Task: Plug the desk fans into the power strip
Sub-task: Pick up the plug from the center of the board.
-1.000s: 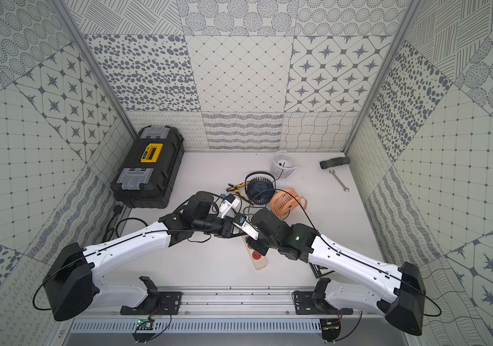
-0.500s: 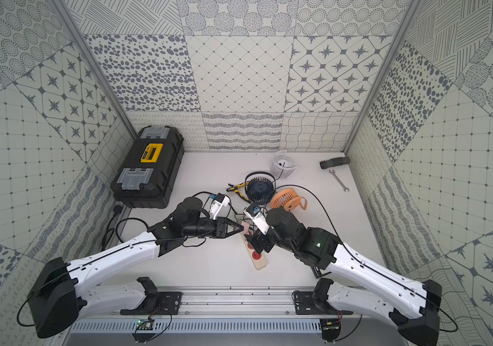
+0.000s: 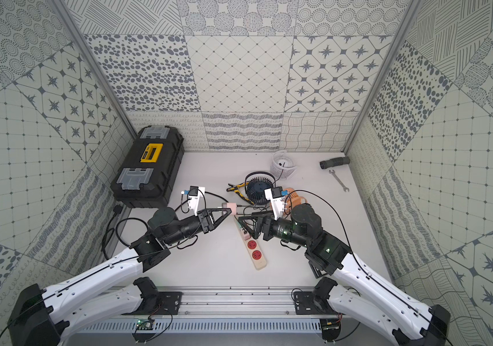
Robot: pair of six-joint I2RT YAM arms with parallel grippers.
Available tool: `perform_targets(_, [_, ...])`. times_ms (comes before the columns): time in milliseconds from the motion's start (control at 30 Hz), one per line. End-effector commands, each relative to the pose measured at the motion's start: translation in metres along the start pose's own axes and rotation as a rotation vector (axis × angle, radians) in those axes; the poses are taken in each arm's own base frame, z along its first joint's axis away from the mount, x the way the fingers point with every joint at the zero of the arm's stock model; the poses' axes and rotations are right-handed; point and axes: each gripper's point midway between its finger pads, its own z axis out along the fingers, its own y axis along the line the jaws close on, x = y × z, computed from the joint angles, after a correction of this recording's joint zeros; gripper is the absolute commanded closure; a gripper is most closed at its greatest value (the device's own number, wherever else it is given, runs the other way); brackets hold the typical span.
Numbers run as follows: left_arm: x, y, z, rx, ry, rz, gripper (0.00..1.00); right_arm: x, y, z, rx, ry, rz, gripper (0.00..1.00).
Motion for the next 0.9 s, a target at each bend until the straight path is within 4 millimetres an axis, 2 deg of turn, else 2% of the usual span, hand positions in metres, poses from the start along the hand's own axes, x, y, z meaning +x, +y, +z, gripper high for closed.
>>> perform_targets(0, [-0.043, -0.063, -0.013, 0.247, -0.189, 0.086, 1.0, -0.027, 0.035, -0.004, -0.172, -0.085, 0.065, 0.11])
perform_targets(200, [-0.039, -0.091, -0.013, 0.396, -0.138, 0.074, 1.0, -0.048, 0.047, 0.001, -0.254, -0.092, 0.067, 0.14])
perform_targets(367, [-0.038, -0.094, -0.014, 0.421, -0.125, 0.043, 1.0, -0.062, 0.052, 0.005, -0.289, -0.111, 0.053, 0.23])
perform_targets(467, [-0.035, -0.097, -0.013, 0.433, -0.1, 0.041, 1.0, -0.069, 0.059, 0.008, -0.326, -0.108, 0.05, 0.3])
perform_targets(633, [-0.03, -0.101, -0.012, 0.448, -0.074, 0.039, 1.0, -0.078, 0.072, 0.011, -0.389, -0.115, 0.032, 0.37])
perform_targets(867, [-0.028, -0.104, -0.007, 0.465, -0.052, 0.036, 1.0, -0.078, 0.081, 0.015, -0.435, -0.087, 0.027, 0.52])
